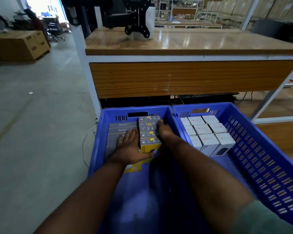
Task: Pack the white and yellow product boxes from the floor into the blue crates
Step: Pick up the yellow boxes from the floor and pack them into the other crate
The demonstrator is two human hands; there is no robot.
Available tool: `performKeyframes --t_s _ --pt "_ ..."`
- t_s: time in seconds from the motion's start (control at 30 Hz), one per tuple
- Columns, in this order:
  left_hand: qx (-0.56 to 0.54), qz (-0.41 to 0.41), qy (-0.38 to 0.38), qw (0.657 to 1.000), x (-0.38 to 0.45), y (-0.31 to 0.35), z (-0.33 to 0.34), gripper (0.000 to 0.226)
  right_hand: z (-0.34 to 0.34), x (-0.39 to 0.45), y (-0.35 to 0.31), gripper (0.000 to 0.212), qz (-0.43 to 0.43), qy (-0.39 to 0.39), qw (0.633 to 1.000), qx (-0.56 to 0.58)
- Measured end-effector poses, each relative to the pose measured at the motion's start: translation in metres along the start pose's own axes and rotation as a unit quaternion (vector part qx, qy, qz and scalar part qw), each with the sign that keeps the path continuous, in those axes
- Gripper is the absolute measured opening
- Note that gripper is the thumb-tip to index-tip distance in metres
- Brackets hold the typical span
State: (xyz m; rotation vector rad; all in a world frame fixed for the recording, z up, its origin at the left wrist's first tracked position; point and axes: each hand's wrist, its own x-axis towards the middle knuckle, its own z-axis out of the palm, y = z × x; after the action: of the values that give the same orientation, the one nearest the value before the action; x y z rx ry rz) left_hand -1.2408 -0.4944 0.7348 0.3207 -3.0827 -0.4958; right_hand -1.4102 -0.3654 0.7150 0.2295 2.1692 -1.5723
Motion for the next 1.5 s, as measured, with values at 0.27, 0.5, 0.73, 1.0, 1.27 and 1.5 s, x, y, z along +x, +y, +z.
performKeyframes --t_s 0.27,0.5,0.73,1.0,1.27,1.5 --pt "0.004 0.006 0.007 1.0 -0.011 0.002 -0.023 0.123 -0.015 -0.068 -0.058 0.067 -0.144 0.035 0.972 -0.18" --pt "-0.005 0.059 0.061 0.996 -0.027 0.013 -0.04 0.117 -0.024 -0.115 -0.048 0.046 -0.258 0.055 0.936 -0.233" --pt "-0.112 0.139 0.155 0.972 -0.048 0.046 -0.055 0.079 -0.069 -0.19 -0.009 0.022 -0.4 0.08 0.898 -0.163" --pt "-0.167 0.257 0.144 0.941 -0.041 0.146 -0.045 0.064 -0.186 -0.185 0.031 0.019 -0.35 0.214 0.907 -0.098" --pt "-0.007 0.159 0.014 0.987 0.019 0.249 -0.019 0.092 -0.291 -0.091 0.068 0.038 -0.168 0.086 0.97 0.152" --pt "0.109 -0.016 -0.054 0.992 0.06 0.273 0.025 0.128 -0.3 -0.021 0.076 0.054 -0.168 0.056 0.984 0.028"
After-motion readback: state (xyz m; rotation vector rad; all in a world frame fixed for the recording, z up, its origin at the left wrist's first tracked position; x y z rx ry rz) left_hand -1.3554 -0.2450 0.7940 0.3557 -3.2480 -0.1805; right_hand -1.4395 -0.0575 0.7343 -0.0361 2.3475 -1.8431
